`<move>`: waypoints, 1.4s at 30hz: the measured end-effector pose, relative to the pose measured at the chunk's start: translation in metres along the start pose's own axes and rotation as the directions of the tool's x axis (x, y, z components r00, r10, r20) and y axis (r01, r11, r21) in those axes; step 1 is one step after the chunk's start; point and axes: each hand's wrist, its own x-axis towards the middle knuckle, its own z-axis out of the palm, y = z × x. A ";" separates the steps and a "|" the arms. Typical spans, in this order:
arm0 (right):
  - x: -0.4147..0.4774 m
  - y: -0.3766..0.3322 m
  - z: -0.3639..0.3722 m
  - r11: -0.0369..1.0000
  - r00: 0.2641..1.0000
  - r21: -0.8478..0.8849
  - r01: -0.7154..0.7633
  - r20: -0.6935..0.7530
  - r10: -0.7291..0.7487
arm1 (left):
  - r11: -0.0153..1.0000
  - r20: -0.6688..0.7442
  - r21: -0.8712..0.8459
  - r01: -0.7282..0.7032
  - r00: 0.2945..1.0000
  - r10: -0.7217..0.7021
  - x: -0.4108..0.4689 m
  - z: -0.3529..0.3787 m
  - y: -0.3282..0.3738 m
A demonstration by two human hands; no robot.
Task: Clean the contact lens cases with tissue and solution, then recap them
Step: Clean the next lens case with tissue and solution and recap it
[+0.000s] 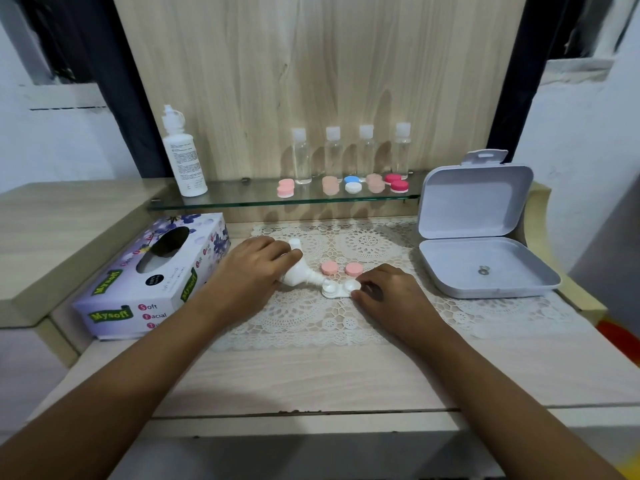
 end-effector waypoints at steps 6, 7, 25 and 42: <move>0.000 0.000 0.000 1.000 1.000 0.000 -0.004 0.000 0.004 | 1.000 -0.017 0.005 -0.011 1.000 0.011 0.001 -0.001 0.000; 0.000 0.000 0.000 1.000 1.000 -0.001 -0.003 0.001 0.003 | 1.000 -0.021 0.006 -0.013 1.000 0.013 0.002 0.000 0.000; 0.000 0.000 0.000 1.000 1.000 -0.005 -0.007 0.001 0.007 | 0.999 -0.036 0.029 -0.023 0.999 0.024 0.003 0.001 0.000; 0.000 -0.001 -0.003 0.998 0.999 0.049 -0.031 0.013 0.031 | 1.000 -0.010 -0.004 0.011 1.000 -0.011 0.011 0.008 0.004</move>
